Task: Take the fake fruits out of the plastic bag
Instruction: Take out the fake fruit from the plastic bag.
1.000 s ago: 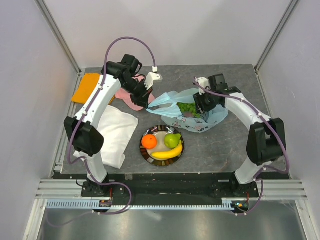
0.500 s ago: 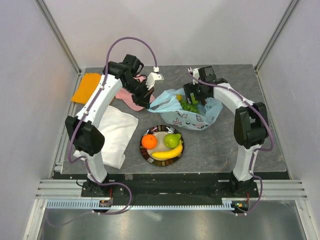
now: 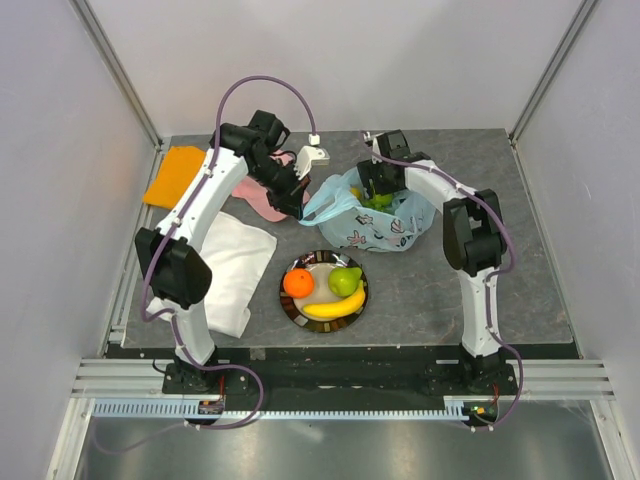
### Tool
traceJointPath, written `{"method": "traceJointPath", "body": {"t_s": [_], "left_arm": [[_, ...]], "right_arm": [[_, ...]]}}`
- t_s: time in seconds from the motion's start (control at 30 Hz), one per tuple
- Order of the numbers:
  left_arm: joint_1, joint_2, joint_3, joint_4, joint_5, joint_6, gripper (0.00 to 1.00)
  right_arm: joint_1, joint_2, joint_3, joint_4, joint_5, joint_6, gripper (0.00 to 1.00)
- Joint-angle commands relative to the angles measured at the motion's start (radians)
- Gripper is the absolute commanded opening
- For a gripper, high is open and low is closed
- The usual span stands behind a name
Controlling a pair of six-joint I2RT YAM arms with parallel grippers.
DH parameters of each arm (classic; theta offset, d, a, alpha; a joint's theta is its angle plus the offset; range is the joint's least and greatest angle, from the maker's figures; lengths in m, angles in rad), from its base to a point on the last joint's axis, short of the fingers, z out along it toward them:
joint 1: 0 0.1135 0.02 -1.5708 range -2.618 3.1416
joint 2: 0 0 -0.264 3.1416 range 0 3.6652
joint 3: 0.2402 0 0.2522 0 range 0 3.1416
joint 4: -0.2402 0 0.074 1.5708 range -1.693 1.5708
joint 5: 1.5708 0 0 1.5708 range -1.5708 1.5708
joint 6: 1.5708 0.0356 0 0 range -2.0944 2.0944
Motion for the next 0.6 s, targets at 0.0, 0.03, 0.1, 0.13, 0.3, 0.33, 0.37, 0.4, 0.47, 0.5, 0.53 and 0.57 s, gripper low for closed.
{"method": "traceJointPath", "body": {"t_s": [0.0, 0.03, 0.1, 0.13, 0.3, 0.33, 0.37, 0.4, 0.47, 0.5, 0.53, 0.57], "left_arm": [[-0.006, 0.014, 0.028, -0.115, 0.030, -0.043, 0.02], [-0.006, 0.019, 0.031, -0.111, 0.028, -0.046, 0.02], [-0.006, 0.031, 0.039, -0.091, 0.025, -0.054, 0.02], [-0.006, 0.034, 0.041, -0.080, 0.024, -0.063, 0.02], [-0.001, 0.057, 0.031, -0.017, 0.005, -0.100, 0.02], [-0.001, 0.063, 0.033, 0.021, -0.019, -0.117, 0.01], [-0.003, 0.074, 0.036, 0.040, -0.085, -0.134, 0.02], [-0.001, 0.085, 0.048, 0.055, -0.111, -0.151, 0.02], [0.003, 0.102, 0.112, 0.077, -0.160, -0.164, 0.02], [0.005, 0.126, 0.140, 0.084, -0.161, -0.187, 0.02], [0.008, 0.140, 0.169, 0.090, -0.161, -0.201, 0.02], [0.014, 0.158, 0.238, 0.101, -0.158, -0.218, 0.02]], "right_arm": [[-0.002, -0.042, 0.042, -0.015, 0.023, -0.012, 0.68], [-0.006, -0.088, 0.035, -0.023, 0.013, -0.012, 0.65], [-0.023, -0.148, 0.006, -0.044, -0.046, -0.035, 0.59], [-0.031, -0.215, -0.005, -0.052, -0.061, -0.035, 0.58], [-0.081, -0.426, -0.082, -0.124, -0.222, -0.037, 0.57], [-0.092, -0.491, -0.102, -0.130, -0.286, -0.022, 0.57], [-0.106, -0.524, -0.146, -0.138, -0.325, 0.003, 0.57], [-0.113, -0.574, -0.163, -0.149, -0.355, 0.008, 0.58], [-0.117, -0.610, -0.189, -0.196, -0.443, -0.012, 0.58], [-0.117, -0.651, -0.202, -0.204, -0.478, -0.012, 0.58], [-0.117, -0.673, -0.217, -0.203, -0.554, -0.037, 0.58], [-0.117, -0.693, -0.237, -0.196, -0.586, -0.057, 0.57]]}}
